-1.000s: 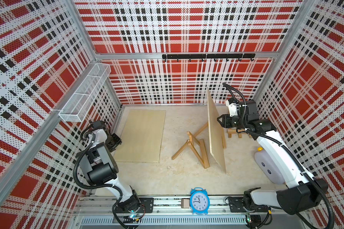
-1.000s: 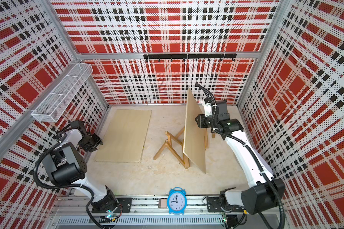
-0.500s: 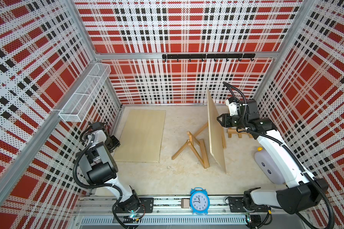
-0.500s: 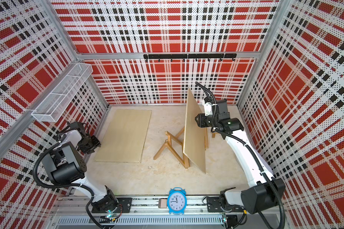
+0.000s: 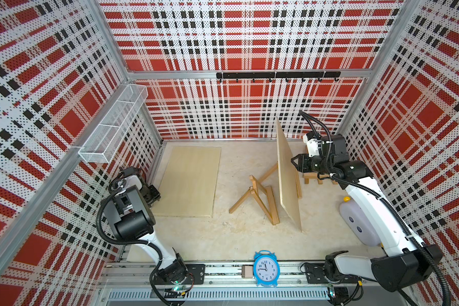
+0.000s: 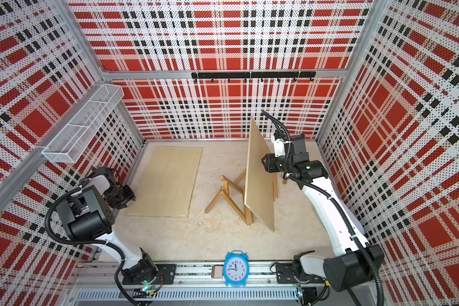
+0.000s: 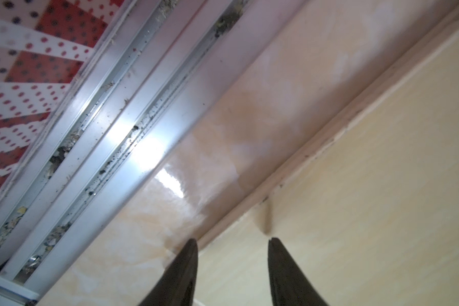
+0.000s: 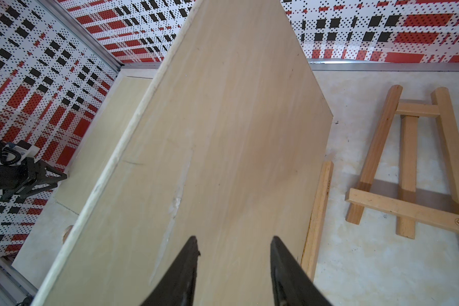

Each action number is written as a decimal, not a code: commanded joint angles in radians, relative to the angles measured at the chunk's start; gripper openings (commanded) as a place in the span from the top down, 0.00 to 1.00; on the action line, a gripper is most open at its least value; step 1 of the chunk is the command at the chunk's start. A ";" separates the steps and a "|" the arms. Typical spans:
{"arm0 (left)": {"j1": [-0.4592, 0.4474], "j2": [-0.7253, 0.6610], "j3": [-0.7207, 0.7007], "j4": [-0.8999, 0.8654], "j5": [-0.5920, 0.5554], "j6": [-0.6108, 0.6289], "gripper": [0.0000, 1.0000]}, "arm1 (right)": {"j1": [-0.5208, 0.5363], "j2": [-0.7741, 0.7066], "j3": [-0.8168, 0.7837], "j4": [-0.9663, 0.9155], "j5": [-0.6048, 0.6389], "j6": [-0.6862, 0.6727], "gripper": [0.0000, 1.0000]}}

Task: Disassemble the easel
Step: Place the drawing board on the drawing board.

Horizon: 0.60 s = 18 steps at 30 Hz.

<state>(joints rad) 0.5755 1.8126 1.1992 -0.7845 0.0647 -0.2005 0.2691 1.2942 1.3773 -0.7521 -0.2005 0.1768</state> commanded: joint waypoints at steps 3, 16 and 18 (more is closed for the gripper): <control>0.010 0.036 -0.004 0.013 -0.025 0.010 0.53 | 0.004 -0.036 -0.022 0.027 0.007 0.010 0.53; 0.006 0.007 -0.030 -0.013 -0.039 0.017 0.53 | 0.004 -0.018 -0.017 0.037 0.003 -0.014 0.53; 0.005 0.006 -0.036 -0.018 -0.042 0.018 0.53 | 0.004 -0.016 -0.017 0.037 0.003 -0.020 0.53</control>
<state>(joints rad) 0.5774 1.8252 1.1934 -0.7780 0.0559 -0.1928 0.2691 1.2819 1.3594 -0.7517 -0.1970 0.1734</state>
